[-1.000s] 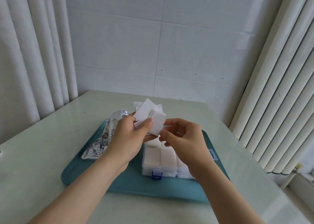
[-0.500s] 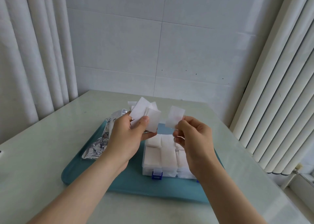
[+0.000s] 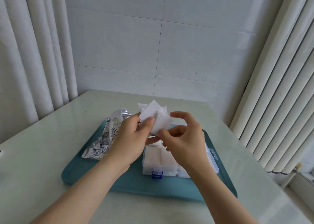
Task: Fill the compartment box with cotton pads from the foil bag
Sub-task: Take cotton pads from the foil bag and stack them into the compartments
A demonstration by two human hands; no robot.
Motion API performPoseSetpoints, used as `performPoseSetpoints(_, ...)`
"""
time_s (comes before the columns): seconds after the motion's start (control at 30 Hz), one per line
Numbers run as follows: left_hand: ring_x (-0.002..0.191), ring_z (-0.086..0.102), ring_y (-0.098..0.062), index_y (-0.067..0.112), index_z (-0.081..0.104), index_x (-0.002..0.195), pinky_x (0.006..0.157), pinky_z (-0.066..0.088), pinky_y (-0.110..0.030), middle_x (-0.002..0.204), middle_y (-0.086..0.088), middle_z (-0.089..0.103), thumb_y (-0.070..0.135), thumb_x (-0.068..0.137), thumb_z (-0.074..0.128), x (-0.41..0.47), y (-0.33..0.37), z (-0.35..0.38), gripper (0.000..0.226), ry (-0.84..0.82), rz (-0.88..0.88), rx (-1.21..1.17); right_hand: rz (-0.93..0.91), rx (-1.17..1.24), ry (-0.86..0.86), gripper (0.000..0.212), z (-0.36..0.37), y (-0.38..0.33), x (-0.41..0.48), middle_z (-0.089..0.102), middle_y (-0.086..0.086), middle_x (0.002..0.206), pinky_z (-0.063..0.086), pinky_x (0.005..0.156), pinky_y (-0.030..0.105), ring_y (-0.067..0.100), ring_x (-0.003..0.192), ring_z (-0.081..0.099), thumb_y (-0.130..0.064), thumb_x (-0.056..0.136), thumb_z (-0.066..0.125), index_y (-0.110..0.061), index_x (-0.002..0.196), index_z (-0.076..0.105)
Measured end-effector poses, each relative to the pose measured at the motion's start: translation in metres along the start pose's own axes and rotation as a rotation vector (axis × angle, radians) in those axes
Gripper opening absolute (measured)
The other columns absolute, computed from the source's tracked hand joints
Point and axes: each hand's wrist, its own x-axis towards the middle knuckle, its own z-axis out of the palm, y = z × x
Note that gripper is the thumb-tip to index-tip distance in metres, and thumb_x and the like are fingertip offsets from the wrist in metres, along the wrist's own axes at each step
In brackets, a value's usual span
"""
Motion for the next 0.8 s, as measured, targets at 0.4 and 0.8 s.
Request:
performPoseSetpoints(0.4, 0.099, 0.079, -0.018, 0.018, 0.072, 0.125, 0.08, 0.067, -0.041, 0.108, -0.001, 0.08, 0.021, 0.11, 0.056, 0.0, 0.002, -0.002, 0.023, 0.01, 0.008, 0.123, -0.326, -0.249, -0.036, 0.05, 0.008, 0.016, 0.003, 0.048, -0.022, 0.116, 0.061, 0.077, 0.034, -0.001, 0.093, 0.063, -0.024, 0.09, 0.078, -0.043, 0.129, 0.054)
performPoseSetpoints(0.8, 0.081, 0.08, -0.02, 0.009, 0.068, 0.109, 0.066, 0.067, -0.038, 0.103, -0.003, 0.074, 0.025, 0.109, 0.056, 0.001, 0.004, -0.007, 0.02, 0.191, 0.143, 0.304, -0.09, 0.18, -0.078, 0.017, -0.01, 0.011, 0.016, 0.077, -0.002, 0.086, 0.061, 0.069, 0.032, 0.015, 0.075, 0.072, -0.011, 0.102, 0.061, -0.018, 0.102, 0.076)
